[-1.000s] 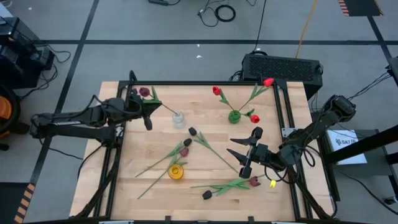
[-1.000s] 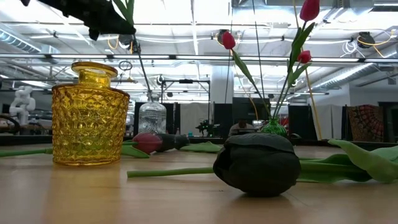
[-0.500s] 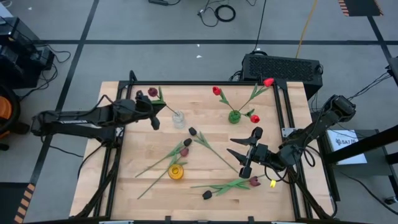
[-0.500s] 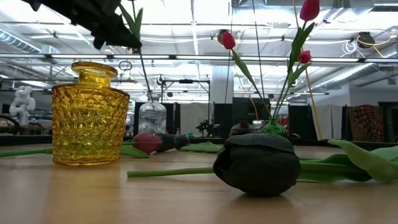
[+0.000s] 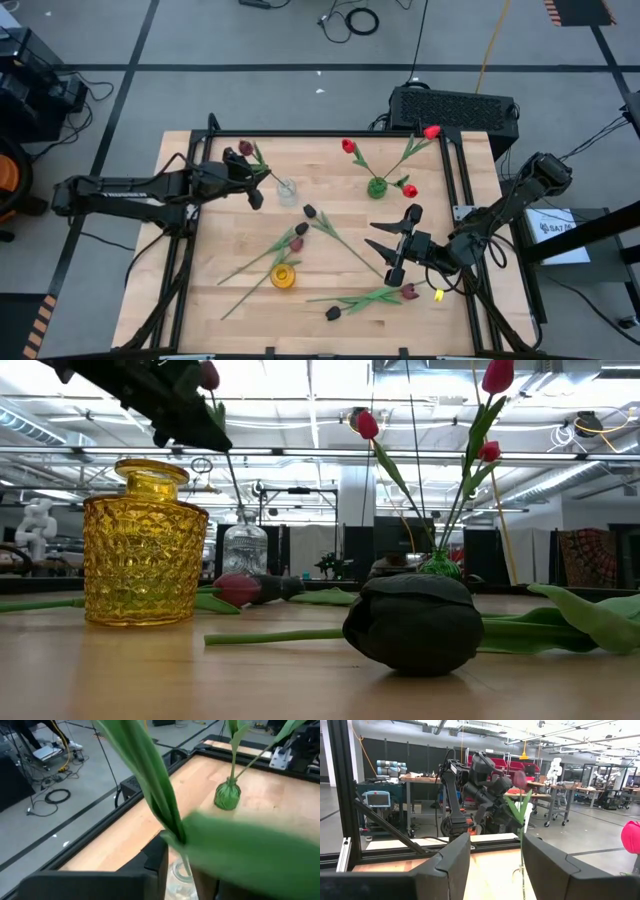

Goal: Sort flowers into vase by color
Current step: Put the top dark red tulip into the transparent vase, then put the right dark red tulip into the transparent vase

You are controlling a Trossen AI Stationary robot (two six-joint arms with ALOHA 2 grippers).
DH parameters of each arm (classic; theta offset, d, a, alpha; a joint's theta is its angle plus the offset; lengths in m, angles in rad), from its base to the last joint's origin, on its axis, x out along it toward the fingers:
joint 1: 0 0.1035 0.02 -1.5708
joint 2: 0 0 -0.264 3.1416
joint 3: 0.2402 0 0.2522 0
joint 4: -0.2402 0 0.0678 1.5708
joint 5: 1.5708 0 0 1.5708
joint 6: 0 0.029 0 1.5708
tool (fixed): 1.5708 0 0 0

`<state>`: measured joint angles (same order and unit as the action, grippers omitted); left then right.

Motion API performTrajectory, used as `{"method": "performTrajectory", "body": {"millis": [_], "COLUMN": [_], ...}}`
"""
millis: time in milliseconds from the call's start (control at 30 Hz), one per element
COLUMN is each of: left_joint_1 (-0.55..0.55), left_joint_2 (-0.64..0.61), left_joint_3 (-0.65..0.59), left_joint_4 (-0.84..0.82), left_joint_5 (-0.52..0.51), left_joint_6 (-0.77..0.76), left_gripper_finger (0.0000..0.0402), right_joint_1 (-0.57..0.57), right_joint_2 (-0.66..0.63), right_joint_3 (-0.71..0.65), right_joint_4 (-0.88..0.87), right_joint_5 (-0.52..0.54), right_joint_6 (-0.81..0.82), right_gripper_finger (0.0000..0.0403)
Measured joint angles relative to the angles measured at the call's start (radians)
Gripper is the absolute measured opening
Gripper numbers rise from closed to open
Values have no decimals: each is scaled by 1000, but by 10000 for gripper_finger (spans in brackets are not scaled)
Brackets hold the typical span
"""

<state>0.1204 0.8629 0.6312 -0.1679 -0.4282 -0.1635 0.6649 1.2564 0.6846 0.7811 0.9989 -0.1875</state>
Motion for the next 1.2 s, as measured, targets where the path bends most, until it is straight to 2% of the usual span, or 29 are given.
{"method": "performTrajectory", "body": {"millis": [233, 467, 600, 733, 933, 1033, 1200], "left_joint_1": [0, 0, -10, -44, -152, -237, -386], "left_joint_2": [14, -9, -27, -41, -45, -45, -45], "left_joint_3": [0, 0, -1, -1, -1, -1, -1], "left_joint_4": [-38, -230, -301, -384, -481, -469, -465], "left_joint_5": [0, -23, -25, 12, 135, 149, 119], "left_joint_6": [-7, -42, -95, -188, -347, -402, -466], "left_gripper_finger": [121, 160, 168, 169, 169, 169, 169], "right_joint_1": [0, 0, 0, 11, 50, 57, 50], "right_joint_2": [0, 0, 0, 0, 0, 0, 0], "right_joint_3": [0, 0, 0, 0, 1, 1, 1], "right_joint_4": [0, 0, -7, -85, -436, -542, -582], "right_joint_5": [0, 0, 0, -1, -24, -99, -283], "right_joint_6": [0, 0, 20, 150, 475, 570, 649], "right_gripper_finger": [171, 171, 171, 171, 171, 171, 171]}}
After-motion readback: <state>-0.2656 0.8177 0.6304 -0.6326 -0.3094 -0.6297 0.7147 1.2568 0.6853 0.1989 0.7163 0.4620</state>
